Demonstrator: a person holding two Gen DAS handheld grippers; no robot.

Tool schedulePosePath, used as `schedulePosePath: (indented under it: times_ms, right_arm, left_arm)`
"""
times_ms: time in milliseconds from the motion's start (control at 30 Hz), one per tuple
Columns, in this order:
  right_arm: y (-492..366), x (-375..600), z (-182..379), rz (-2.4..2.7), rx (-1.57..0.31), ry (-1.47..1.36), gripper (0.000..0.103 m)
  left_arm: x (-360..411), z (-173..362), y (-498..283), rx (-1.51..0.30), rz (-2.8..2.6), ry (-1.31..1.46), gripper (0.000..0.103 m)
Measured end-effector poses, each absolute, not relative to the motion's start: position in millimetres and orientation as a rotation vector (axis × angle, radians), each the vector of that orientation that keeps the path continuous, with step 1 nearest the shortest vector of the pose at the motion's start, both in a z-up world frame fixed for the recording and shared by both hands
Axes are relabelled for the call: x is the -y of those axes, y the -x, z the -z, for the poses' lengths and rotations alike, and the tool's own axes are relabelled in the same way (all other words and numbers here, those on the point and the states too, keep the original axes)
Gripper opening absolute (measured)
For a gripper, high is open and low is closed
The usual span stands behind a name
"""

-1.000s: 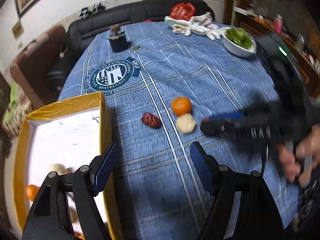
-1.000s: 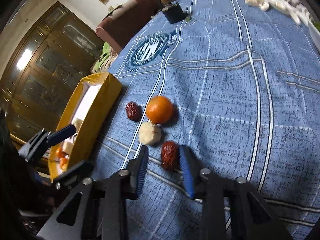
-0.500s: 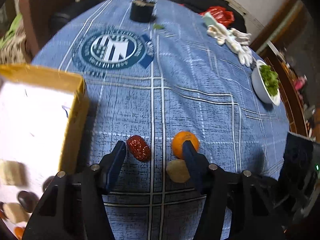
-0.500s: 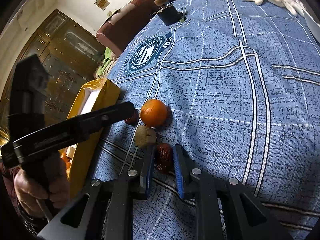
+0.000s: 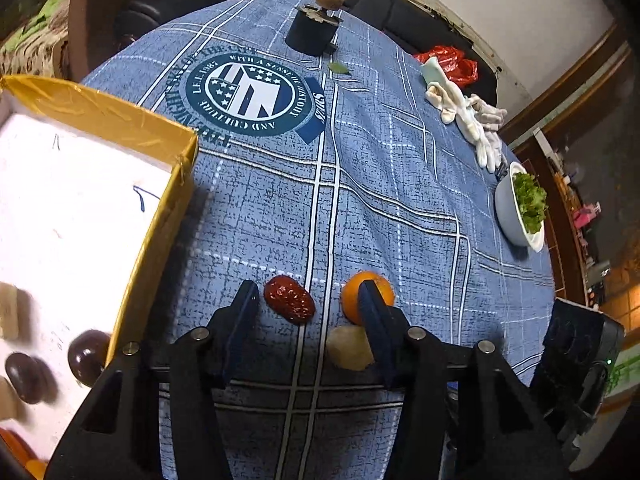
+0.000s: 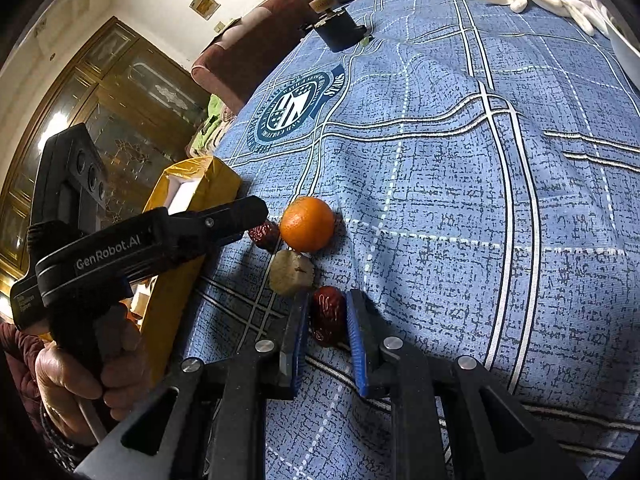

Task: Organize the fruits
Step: 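Return both tools to the tablecloth and grasp a red date with each gripper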

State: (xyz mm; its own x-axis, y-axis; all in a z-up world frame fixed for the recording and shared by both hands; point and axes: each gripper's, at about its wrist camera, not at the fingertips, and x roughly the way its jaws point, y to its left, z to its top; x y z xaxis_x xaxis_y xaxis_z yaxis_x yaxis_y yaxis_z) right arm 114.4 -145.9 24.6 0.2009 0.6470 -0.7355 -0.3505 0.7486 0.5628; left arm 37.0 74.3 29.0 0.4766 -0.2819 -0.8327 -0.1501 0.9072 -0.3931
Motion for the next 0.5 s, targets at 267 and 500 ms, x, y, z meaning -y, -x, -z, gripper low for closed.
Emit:
schedulePosePath:
  times_ms: [267, 500]
  right_arm:
    - [-115, 146, -24, -0.711, -1.175, -0.294, 0.018]
    - [-114, 146, -24, -0.711, -1.174, -0.295, 0.018]
  left_arm:
    - [-73, -20, -41, -1.081, 0.05, 0.455, 0.05]
    - [-82, -23, -27, -1.045, 0.055, 0.517, 0.049]
